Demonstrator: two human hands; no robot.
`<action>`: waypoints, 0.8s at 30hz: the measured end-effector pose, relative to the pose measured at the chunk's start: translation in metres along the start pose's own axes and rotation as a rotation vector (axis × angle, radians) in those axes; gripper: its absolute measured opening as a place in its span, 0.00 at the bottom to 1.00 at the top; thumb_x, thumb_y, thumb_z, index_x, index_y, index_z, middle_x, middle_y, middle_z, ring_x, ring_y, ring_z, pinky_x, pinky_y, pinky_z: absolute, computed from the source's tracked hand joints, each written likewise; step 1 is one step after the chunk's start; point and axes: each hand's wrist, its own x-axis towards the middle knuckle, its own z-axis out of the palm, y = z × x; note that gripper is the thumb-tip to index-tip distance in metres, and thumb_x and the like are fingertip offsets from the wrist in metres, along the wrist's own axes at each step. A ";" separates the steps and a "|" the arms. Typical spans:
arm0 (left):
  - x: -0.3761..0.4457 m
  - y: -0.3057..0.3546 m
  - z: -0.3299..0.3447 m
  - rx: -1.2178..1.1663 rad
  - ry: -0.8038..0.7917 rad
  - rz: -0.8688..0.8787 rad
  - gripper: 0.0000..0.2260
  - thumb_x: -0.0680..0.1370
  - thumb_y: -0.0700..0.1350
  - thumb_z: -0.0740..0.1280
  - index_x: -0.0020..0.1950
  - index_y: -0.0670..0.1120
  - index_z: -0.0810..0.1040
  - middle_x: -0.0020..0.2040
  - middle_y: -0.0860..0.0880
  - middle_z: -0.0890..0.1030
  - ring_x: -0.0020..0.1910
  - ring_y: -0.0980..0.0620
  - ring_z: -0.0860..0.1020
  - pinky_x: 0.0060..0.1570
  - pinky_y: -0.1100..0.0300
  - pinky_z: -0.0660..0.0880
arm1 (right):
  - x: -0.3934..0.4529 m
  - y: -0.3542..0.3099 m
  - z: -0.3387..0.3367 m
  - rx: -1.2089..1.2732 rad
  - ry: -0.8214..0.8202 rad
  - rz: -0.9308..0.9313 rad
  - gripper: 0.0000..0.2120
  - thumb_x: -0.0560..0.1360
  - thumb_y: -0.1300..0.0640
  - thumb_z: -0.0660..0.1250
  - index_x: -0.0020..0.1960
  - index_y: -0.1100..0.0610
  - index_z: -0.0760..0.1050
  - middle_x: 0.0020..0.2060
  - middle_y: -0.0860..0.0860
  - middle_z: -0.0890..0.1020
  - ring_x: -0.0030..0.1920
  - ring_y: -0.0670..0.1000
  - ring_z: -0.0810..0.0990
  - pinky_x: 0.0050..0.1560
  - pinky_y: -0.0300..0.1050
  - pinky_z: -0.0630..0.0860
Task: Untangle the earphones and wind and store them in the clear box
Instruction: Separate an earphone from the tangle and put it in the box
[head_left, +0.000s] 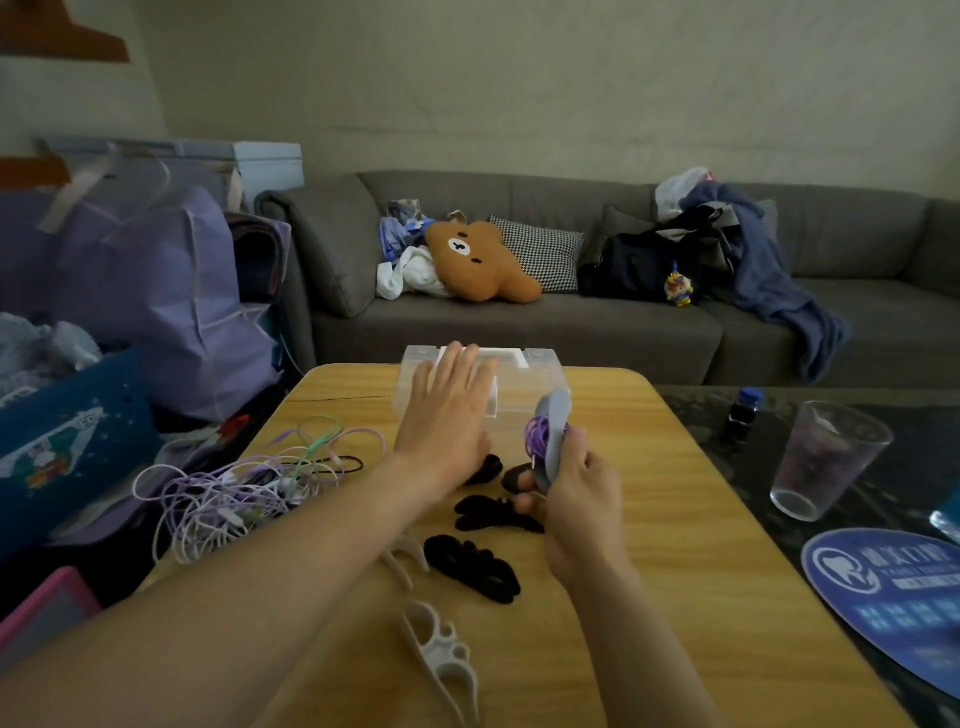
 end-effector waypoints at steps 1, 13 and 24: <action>0.003 -0.003 0.003 0.021 0.017 0.004 0.28 0.76 0.49 0.70 0.73 0.47 0.64 0.73 0.45 0.67 0.74 0.45 0.62 0.72 0.49 0.58 | 0.001 0.000 0.000 -0.017 -0.014 0.010 0.19 0.85 0.46 0.55 0.53 0.61 0.75 0.31 0.53 0.78 0.25 0.47 0.76 0.29 0.43 0.75; -0.003 -0.022 0.018 0.371 0.039 0.150 0.24 0.83 0.46 0.45 0.72 0.33 0.64 0.67 0.27 0.71 0.66 0.30 0.73 0.65 0.37 0.71 | 0.015 0.008 0.005 -0.078 0.005 0.008 0.15 0.86 0.48 0.53 0.53 0.56 0.73 0.39 0.57 0.83 0.32 0.52 0.85 0.40 0.47 0.82; 0.026 -0.026 -0.028 0.099 0.027 0.203 0.11 0.86 0.47 0.53 0.61 0.47 0.72 0.55 0.46 0.80 0.56 0.45 0.74 0.53 0.50 0.70 | 0.014 0.014 0.014 -0.160 0.050 -0.100 0.13 0.85 0.48 0.55 0.57 0.54 0.73 0.42 0.56 0.84 0.35 0.50 0.86 0.35 0.40 0.79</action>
